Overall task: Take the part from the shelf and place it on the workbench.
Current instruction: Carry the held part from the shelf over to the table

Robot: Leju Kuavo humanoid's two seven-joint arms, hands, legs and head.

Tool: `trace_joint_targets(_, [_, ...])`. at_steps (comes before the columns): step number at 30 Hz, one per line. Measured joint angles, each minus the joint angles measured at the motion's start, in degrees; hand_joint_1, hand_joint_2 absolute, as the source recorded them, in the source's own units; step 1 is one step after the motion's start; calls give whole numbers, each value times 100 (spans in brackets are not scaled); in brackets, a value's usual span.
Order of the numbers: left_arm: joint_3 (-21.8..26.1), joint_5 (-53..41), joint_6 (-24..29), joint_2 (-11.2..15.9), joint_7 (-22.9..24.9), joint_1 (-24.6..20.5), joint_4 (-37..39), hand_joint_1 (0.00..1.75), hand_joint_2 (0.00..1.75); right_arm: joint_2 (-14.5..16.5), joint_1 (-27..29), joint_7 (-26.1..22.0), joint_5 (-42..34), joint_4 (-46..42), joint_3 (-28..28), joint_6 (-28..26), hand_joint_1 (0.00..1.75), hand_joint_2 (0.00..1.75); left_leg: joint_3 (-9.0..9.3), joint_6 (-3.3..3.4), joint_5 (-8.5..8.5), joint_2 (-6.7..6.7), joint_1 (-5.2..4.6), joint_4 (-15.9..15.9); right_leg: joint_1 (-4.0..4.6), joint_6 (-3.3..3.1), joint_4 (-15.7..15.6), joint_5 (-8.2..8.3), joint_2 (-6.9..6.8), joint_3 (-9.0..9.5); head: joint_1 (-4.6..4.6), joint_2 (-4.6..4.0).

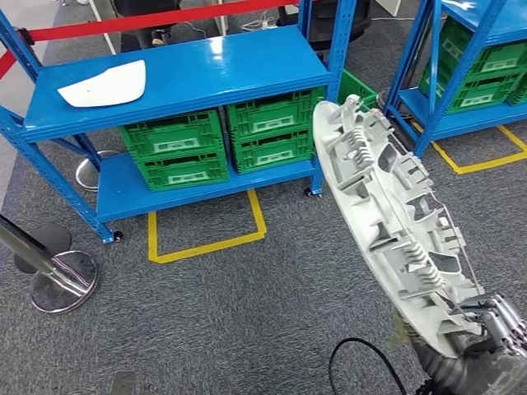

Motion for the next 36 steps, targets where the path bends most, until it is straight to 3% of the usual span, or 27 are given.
trace_joint_targets(2, [0,-2,0,-1,-14,3,0,0,175,30,9,0,-25,0,-48,0,175,175,-140,-47,-275,-88,17,348,-7,-76,-3,40,47,4,-10,0])
trace_joint_targets(4, [0,-1,-3,-5,-25,13,1,0,175,49,13,1,-53,1,-95,1,175,175,-460,-63,-697,-185,21,1106,8,-113,-1,62,104,-21,-15,0])
trace_joint_targets(5, [0,-1,-4,-8,-27,19,2,0,175,53,16,1,-67,2,-118,1,175,175,-611,-57,-825,-202,20,1447,21,-121,0,65,141,-30,-14,0])
trace_joint_targets(6, [0,1,-6,-10,-28,24,2,0,175,54,20,2,-77,3,-138,2,175,175,-699,-40,-847,-210,18,1636,37,-125,0,67,180,-36,-14,0])
trace_joint_targets(7, [0,1,-7,-9,-28,26,2,0,175,54,23,2,-85,4,-153,2,175,175,-690,-11,-747,-215,11,1599,56,-129,1,67,223,-35,-14,0])
trace_joint_targets(8, [0,2,-7,-8,-28,26,2,0,175,54,26,2,-89,4,-166,2,175,175,-590,34,-556,-231,0,1360,74,-130,1,67,266,-29,-14,0])
trace_joint_targets(10, [0,2,-6,8,-30,23,3,0,175,57,24,2,-91,5,-190,3,175,175,-276,167,-144,-345,-38,637,107,-128,4,65,341,-21,-7,0])
trace_joint_targets(11, [-1,2,-6,17,-33,21,4,0,175,59,21,2,-92,7,-201,3,175,175,-155,221,-32,-408,-54,346,116,-121,13,64,373,-34,-5,0])
trace_joint_targets(13, [-2,2,-5,32,-38,15,6,0,175,61,22,2,-105,9,-221,4,175,175,-75,264,-7,-470,-72,104,115,-87,24,74,422,-84,2,0])
trace_joint_targets(16, [-2,2,-6,15,-44,7,7,0,175,63,31,2,-150,7,-247,3,175,175,-69,253,13,-409,-40,11,110,-3,91,24,419,-166,8,0])
trace_joint_targets(18, [-2,3,-9,3,-46,5,7,0,175,65,13,2,-200,4,-274,3,175,175,-59,255,37,-339,-8,-35,104,62,560,-261,316,-404,36,0])
trace_joint_targets(20, [-2,6,-10,2,-46,13,7,0,175,65,-3,2,-265,4,-310,2,175,175,-64,261,33,-262,-12,-34,80,115,1309,-592,225,-771,54,0])
trace_joint_targets(21, [-2,8,-11,1,-45,18,7,0,175,65,-3,2,-294,4,-333,3,175,175,-62,263,29,-219,-14,-33,72,132,1547,-646,203,-890,52,0])
trace_joint_targets(22, [-2,9,-13,-2,-45,20,7,0,175,65,-1,2,-317,4,-354,3,175,175,-57,263,24,-172,-14,-32,68,142,1573,-585,185,-909,53,0])
trace_joint_targets(24, [-2,14,-13,-9,-45,19,7,0,175,65,-1,2,-349,3,-386,4,175,175,-30,244,5,-79,-14,-30,63,139,996,-215,82,-623,54,0])
trace_joint_targets(25, [-2,16,-13,-11,-45,18,7,0,175,65,-6,1,-362,3,-395,4,175,175,-14,223,-11,-36,-27,-26,77,134,599,-63,-51,-421,55,0])
trace_joint_targets(26, [-1,19,-13,-9,-45,18,7,0,175,66,-14,1,-373,-2,-400,4,175,175,-3,197,-29,2,-46,-11,88,107,284,36,-159,-255,55,0])
trace_joint_targets(28, [1,32,-22,-2,-47,19,7,0,175,68,-18,0,-405,-14,-411,4,175,175,3,153,-50,89,-87,14,114,41,54,55,-259,-140,46,0])
trace_joint_targets(30, [2,50,-33,0,-53,16,7,0,175,76,-2,0,-435,-37,-434,3,175,175,3,115,-71,171,-89,34,107,-37,53,83,-145,-159,40,0])
trace_joint_targets(32, [3,58,-37,1,-62,10,7,0,175,89,5,0,-446,-63,-465,3,175,175,-61,60,-242,52,-66,216,88,-104,46,112,-37,-177,27,0])
trace_joint_targets(34, [8,59,-55,0,-72,15,7,0,175,101,4,0,-451,-77,-489,3,175,175,-323,19,-622,-151,-42,838,82,-155,41,131,74,-192,9,0])
trace_joint_targets(36, [13,60,-100,-4,-101,29,7,0,175,107,11,0,-462,-79,-516,2,175,175,-646,14,-902,-209,-33,1551,93,-177,43,139,202,-202,8,0])
